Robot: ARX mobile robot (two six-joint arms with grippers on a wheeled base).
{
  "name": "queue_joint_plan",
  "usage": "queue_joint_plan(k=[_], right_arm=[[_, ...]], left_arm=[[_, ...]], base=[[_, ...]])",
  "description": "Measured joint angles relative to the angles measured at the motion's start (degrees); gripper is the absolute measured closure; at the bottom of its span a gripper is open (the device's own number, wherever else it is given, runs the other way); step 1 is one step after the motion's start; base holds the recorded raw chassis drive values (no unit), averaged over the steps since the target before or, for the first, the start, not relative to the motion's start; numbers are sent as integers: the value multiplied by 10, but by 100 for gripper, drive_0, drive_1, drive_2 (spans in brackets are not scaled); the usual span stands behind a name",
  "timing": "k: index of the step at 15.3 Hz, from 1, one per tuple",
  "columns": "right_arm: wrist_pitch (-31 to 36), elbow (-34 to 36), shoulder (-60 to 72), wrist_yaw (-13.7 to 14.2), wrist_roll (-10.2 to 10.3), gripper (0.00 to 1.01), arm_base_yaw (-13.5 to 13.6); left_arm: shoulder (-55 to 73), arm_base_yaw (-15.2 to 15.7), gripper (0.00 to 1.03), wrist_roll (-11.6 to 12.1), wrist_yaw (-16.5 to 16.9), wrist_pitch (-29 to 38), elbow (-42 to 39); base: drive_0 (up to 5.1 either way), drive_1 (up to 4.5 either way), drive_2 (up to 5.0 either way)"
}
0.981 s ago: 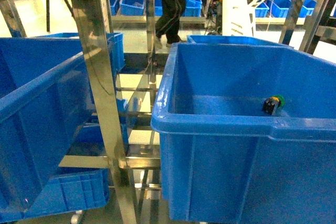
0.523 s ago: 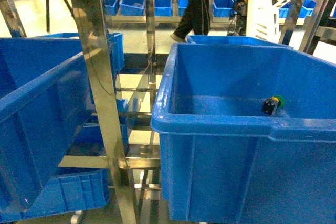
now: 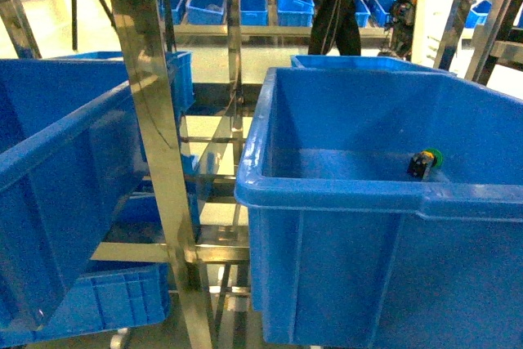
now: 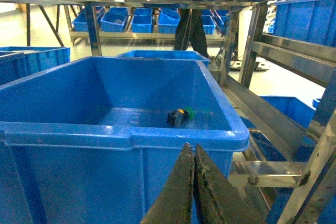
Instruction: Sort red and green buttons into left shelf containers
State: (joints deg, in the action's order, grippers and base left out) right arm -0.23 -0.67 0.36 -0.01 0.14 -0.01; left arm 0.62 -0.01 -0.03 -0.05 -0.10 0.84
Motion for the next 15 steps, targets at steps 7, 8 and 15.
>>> queue_joint_plan(k=[7,8,15], right_arm=[[0,0,0,0,0,28,0],[0,0,0,0,0,17,0],[0,0,0,0,0,3,0]], left_arm=[[0,0,28,0,0,-1,0],[0,0,18,0,0,-1,0],[0,0,5,0,0,-1,0]], base=[[0,0,0],[0,0,0],[0,0,0]])
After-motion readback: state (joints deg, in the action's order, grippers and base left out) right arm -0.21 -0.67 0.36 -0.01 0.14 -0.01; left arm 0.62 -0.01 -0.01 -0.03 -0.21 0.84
